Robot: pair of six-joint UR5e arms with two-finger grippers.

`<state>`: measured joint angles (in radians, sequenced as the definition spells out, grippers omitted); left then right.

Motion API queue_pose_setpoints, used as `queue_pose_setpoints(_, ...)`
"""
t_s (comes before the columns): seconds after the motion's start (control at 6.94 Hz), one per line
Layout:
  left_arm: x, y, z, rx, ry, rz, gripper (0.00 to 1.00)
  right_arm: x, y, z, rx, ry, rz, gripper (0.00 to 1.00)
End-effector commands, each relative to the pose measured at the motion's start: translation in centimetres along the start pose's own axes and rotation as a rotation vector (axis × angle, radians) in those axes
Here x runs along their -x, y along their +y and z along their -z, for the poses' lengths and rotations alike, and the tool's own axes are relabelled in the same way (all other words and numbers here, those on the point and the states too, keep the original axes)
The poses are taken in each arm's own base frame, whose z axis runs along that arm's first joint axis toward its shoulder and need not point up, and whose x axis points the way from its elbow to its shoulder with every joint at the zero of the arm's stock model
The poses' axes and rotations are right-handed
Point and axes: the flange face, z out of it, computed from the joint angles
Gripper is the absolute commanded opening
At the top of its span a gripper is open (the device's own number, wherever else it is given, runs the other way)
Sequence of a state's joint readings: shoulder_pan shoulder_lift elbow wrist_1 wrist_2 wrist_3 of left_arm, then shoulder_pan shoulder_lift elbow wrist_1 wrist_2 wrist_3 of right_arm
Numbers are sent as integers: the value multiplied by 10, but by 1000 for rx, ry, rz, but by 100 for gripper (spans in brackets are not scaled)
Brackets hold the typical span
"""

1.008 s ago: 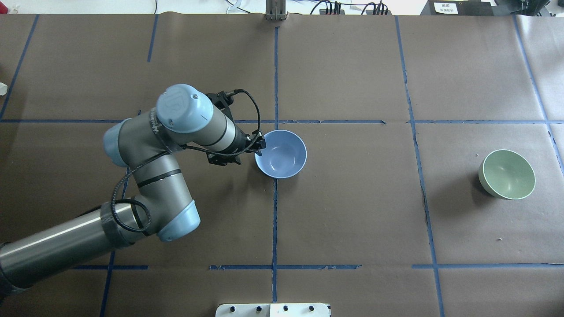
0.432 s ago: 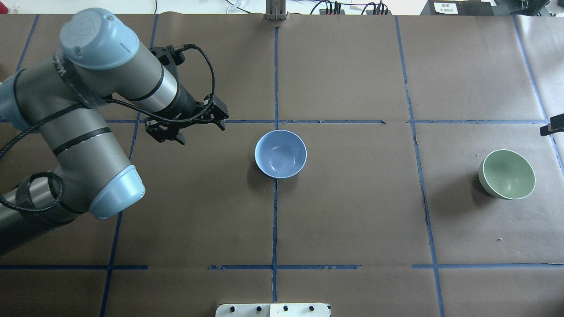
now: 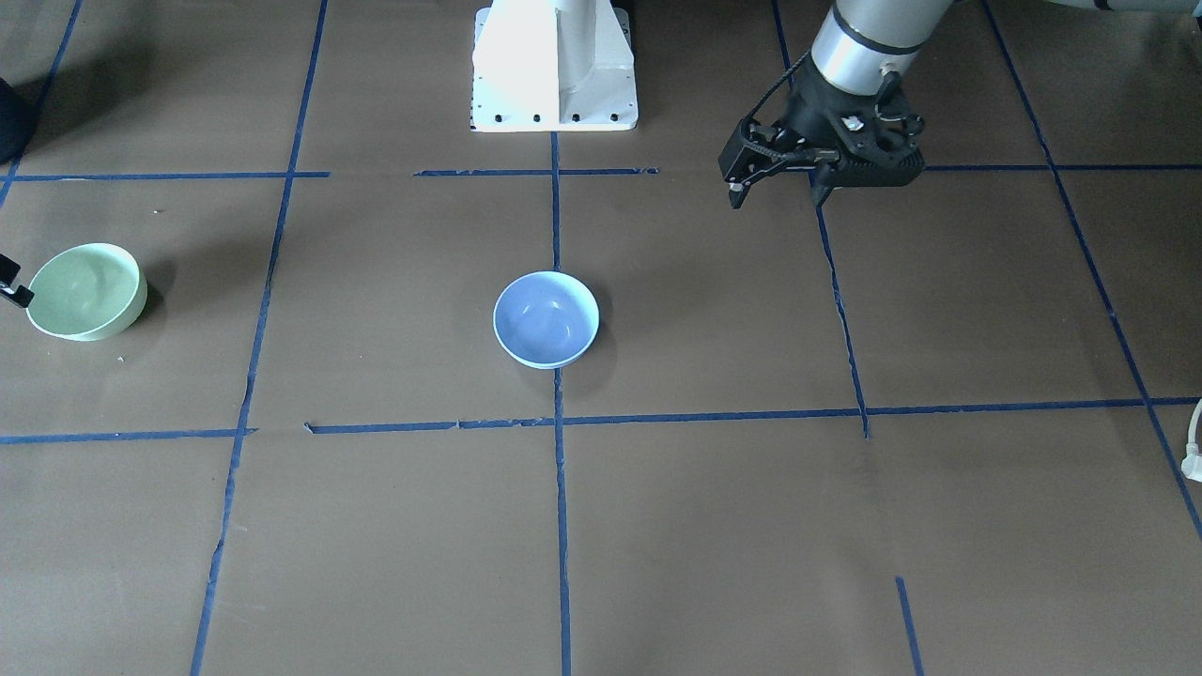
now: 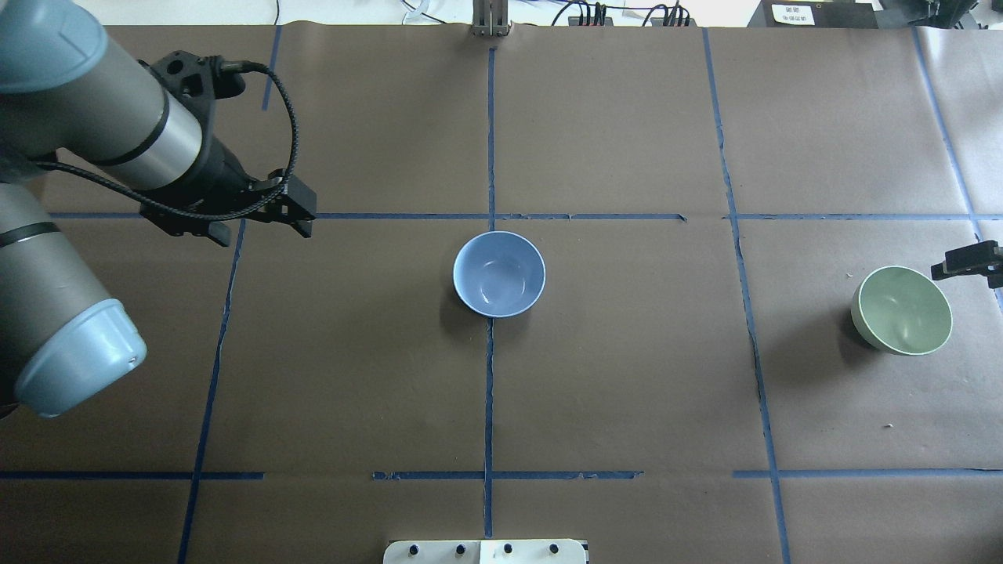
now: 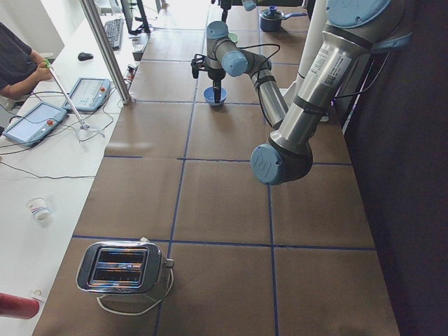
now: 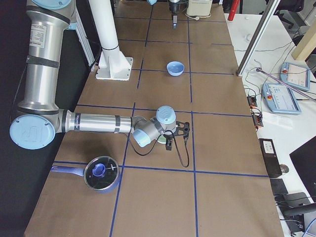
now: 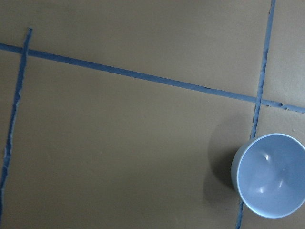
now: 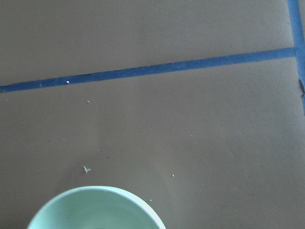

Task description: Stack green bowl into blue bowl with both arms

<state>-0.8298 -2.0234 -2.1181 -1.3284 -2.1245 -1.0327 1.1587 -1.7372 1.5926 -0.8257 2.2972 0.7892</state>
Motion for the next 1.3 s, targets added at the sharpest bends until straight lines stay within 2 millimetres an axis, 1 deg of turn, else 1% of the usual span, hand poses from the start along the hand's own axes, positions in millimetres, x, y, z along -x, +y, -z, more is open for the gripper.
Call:
queue_pose_setpoints(0.0, 41, 7, 11, -15, -30, -78, 100, -3, 11, -25, 38, 11, 10, 99)
queue_pose_setpoints(0.14, 47, 6, 6, -5, -41, -70, 100, 0, 13, -27, 48, 7, -3, 71)
queue_pose_setpoints(0.29, 48, 5, 5, -15, -49, -66, 100, 1, 13, -27, 50, 4, -2, 17)
queue_pose_setpoints(0.43, 52, 1, 3, -49, -80, -62, 100, 2, 14, -27, 47, 0, 4, 1)
queue_pose_setpoints(0.58, 52, -1, -1, -68, -100, -79, 100, 5, 13, -26, 46, -8, 7, 0)
queue_pose_setpoints(0.72, 65, -1, -11, -51, -129, -61, 100, 13, 12, -22, 48, -30, 19, 0)
queue_pose_setpoints(0.86, 85, -1, -28, -24, -168, -31, 100, 35, 10, -8, 39, -71, 46, 0)
queue_pose_setpoints(1.01, 103, 1, -37, -4, -194, -9, 100, 66, 8, 12, 26, -122, 19, 0)
queue_pose_setpoints(1.15, 109, -1, -40, -2, -207, 2, 100, 109, -4, 34, -7, -179, -30, 0)
